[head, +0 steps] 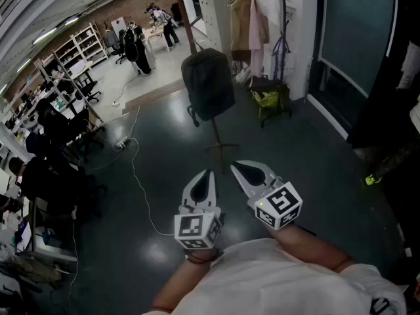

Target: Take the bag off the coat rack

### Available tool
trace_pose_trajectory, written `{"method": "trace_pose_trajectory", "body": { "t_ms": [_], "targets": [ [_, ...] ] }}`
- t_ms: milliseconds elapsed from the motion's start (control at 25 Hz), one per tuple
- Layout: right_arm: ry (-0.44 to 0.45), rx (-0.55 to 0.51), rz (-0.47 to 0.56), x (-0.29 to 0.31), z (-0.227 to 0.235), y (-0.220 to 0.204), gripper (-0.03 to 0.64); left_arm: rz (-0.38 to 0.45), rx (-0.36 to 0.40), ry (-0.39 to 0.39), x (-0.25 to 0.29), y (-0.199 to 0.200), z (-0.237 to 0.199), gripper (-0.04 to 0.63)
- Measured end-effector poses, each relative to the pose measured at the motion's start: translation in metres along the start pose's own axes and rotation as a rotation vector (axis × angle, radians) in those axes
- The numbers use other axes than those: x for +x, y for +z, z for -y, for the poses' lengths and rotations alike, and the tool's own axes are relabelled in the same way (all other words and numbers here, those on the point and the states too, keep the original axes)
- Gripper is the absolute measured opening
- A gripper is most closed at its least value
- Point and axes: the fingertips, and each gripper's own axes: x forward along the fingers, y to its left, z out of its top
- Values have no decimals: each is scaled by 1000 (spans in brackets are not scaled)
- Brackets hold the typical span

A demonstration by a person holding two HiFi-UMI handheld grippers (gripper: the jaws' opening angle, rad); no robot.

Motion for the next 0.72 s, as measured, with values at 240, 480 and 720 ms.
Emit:
{"method": "trace_pose_trajectory", "body": {
  "t_ms": [240,480,720],
  "targets": [
    [-13,1,4,6,-1,-3,3,-10,-15,-3,2,-3,-9,6],
    [16,21,-2,17,4,-9,3,-19,-21,-1,12,-7,-14,6],
    [37,37,-11,28,22,-13,3,-21,-25,15,31,-6,-17,6]
  ]
}}
